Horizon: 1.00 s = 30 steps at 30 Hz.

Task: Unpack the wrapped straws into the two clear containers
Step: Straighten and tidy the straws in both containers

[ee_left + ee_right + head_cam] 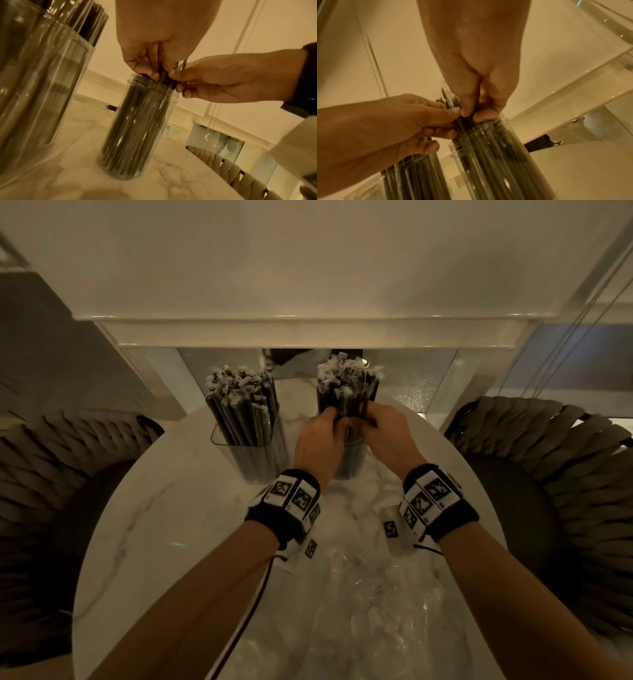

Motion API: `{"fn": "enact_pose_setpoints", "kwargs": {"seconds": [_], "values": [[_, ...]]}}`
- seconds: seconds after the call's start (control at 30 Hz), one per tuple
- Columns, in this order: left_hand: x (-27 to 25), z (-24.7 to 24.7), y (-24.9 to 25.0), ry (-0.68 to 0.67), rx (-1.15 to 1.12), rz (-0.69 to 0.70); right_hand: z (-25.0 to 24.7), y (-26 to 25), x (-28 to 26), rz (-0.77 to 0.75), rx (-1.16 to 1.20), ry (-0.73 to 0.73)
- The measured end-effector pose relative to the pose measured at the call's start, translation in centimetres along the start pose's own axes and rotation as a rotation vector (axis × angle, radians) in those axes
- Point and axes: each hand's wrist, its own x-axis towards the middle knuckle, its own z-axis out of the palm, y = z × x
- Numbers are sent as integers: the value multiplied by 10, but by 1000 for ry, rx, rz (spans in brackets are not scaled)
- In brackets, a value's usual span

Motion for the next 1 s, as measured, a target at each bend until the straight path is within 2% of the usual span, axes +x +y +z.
{"fn": "enact_pose_setpoints", "kwargs": {"seconds": [0.17, 0.27, 0.33, 0.43, 0.5, 0.63, 0.73, 0.87, 1.0], "values": [[15, -22, 1, 21, 53, -32, -28, -10, 12, -26, -36, 5], [18, -21, -1, -95, 70, -62, -31, -7, 22, 7, -149, -169], [14, -14, -3, -141, 70, -82, -25, -5, 20, 27, -201, -216], [7, -9, -3, -101, 93, -105, -20, -3, 15, 10, -216, -160], [3, -9, -3, -17, 49, -131, -20, -1, 12, -14, -211, -118], [-9, -11, 1, 159, -156, -152, -22, 4, 0, 10, -51, 5], [-15, -10, -2, 233, -200, -156, -23, 3, -12, 13, 30, 65], [-12, -9, -7, 212, -165, -152, -17, -5, -18, 7, 99, 57], [1, -15, 0, 157, -213, -182, -13, -16, -7, -65, 124, 185]]}}
